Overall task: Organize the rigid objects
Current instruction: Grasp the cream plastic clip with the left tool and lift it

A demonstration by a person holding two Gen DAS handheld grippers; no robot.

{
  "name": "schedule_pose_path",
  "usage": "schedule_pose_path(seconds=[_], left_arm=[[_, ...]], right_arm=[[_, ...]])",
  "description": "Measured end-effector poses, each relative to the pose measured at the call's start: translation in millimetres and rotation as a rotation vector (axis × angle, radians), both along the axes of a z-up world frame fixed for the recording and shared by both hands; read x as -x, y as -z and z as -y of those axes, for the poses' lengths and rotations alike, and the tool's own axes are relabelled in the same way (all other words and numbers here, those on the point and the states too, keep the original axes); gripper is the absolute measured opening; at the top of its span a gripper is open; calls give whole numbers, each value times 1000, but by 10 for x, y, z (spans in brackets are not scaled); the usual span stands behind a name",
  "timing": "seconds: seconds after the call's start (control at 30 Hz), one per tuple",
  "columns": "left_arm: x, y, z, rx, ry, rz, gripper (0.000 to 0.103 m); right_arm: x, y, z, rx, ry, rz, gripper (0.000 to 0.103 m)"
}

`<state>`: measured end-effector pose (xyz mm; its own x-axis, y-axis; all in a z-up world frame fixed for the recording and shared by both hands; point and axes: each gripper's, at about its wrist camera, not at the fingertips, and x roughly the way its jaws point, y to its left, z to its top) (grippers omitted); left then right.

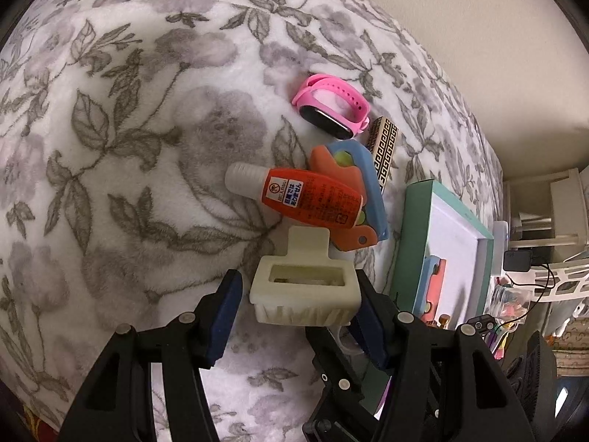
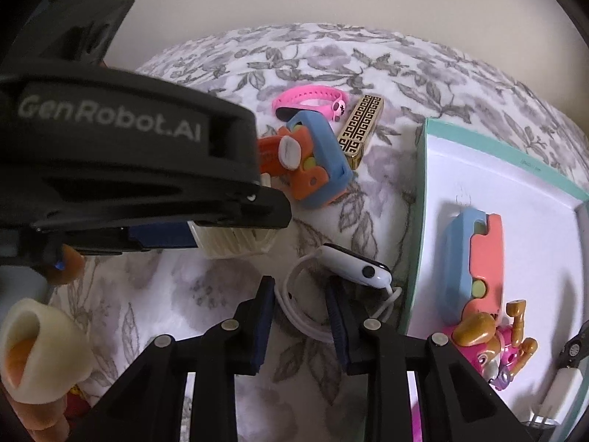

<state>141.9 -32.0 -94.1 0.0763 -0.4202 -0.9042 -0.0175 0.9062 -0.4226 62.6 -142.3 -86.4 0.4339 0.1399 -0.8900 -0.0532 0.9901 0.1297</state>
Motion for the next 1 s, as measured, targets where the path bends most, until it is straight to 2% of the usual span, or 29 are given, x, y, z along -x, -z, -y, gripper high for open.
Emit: schedule_pose_path(seconds=[0.1,0.17,0.3,0.8,1.0], left_arm=[[-14,9,17,4,-2,3,62],[-12,5,7,6,-2,5,61],[-3,-22,12,20,7,15,52],[-32,-76,-93,5,-29,36,52],[-24,-85,-155,-6,-45,30,52]], right_arm=[[12,8,2,-7,5,12,27],[21,11,18,-20,13,14,22],[8,-5,85,-74,33,13,20],[-29,-196,416,-326,119,61,9],[-2,-313,379,-268,125,81,9]])
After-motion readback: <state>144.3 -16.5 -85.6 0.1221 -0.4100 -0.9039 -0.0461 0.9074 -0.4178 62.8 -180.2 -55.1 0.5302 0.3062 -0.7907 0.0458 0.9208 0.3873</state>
